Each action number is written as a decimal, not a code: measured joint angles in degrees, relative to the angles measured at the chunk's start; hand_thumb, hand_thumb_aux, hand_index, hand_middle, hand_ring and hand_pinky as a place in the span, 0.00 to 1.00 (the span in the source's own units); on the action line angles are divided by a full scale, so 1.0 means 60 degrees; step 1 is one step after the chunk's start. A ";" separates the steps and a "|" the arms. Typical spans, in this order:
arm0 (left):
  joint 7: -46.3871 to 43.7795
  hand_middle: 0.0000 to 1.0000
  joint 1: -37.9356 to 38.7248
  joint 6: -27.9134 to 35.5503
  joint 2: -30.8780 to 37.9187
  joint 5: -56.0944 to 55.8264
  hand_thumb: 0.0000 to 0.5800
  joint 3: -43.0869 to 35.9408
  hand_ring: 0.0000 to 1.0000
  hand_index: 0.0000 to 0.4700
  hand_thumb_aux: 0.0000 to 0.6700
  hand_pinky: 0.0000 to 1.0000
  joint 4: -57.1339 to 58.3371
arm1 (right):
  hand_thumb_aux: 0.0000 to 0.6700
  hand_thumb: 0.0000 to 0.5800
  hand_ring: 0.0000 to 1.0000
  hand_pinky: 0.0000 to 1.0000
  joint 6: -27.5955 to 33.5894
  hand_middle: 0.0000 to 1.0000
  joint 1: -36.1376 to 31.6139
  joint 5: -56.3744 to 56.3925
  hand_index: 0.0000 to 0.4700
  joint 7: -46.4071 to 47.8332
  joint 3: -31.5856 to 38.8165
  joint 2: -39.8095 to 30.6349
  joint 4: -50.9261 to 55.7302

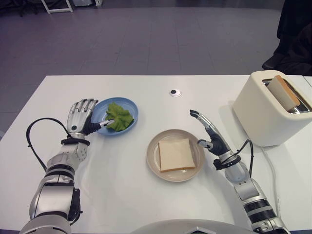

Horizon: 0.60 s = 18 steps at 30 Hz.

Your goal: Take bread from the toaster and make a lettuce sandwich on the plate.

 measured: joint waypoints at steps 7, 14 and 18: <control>-0.0637 0.00 -0.0995 0.0559 -0.0409 -0.0455 0.06 -0.1286 0.00 0.03 0.03 0.00 0.1165 | 0.00 0.00 0.00 0.00 -0.0196 0.00 0.0259 0.0270 0.00 -0.0011 -0.0064 0.0203 0.0405; -0.0720 0.00 -0.1281 0.0486 -0.0479 -0.0977 1.00 -0.2075 0.00 1.00 1.00 0.00 0.1228 | 0.00 0.00 0.00 0.00 -0.0254 0.00 0.0410 0.0274 0.00 -0.0019 -0.0265 0.0225 0.0561; -0.0754 0.00 -0.1389 0.0360 -0.0595 -0.1208 1.00 -0.2529 0.00 1.00 1.00 0.00 0.1191 | 0.00 0.00 0.00 0.00 -0.0260 0.00 0.0409 0.0273 0.00 -0.0020 -0.0266 0.0290 0.0582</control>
